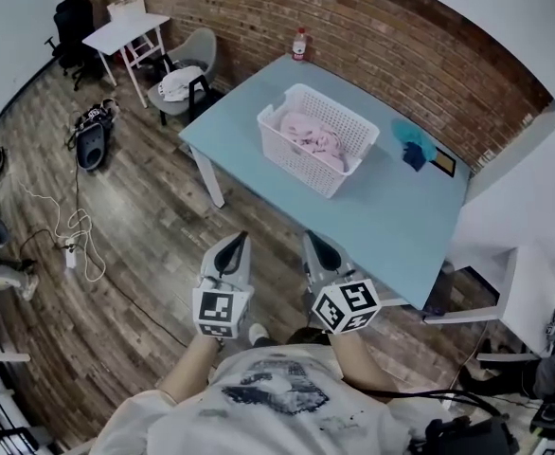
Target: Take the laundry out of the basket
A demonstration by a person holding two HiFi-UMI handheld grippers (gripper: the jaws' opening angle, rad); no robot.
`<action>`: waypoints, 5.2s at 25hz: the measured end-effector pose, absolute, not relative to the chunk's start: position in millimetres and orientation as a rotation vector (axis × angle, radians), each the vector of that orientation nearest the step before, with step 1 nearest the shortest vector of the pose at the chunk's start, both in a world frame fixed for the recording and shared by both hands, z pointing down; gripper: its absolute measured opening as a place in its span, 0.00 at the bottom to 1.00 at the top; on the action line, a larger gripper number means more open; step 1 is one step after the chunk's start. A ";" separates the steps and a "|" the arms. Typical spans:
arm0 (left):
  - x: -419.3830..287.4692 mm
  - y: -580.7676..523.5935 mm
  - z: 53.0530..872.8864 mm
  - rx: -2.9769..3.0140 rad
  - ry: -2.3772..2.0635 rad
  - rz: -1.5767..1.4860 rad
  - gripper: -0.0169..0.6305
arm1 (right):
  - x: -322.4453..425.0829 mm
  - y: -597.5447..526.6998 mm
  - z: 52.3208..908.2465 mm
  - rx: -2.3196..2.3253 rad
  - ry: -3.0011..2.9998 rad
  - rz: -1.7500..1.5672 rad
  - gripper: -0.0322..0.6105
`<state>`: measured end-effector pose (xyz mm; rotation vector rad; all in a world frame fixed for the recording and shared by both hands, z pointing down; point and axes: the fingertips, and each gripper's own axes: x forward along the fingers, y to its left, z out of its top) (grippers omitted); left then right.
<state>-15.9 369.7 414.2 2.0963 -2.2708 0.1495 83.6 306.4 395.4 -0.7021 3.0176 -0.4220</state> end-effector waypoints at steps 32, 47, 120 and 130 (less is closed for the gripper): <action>-104.7 42.6 419.1 2.309 -2.003 0.234 0.01 | 15.6 -8.4 412.7 -1.013 2.856 -0.547 0.05; -115.9 -81.9 421.7 2.455 -1.852 0.329 0.01 | 19.3 -108.5 414.8 -1.192 2.795 -0.515 0.05; -175.2 -175.9 447.9 2.637 -1.446 0.311 0.01 | -117.7 -142.7 590.7 -0.524 3.887 -0.498 0.85; -186.5 -174.2 453.5 2.591 -1.484 0.321 0.01 | -132.1 -137.3 631.8 -0.400 3.933 -0.540 0.85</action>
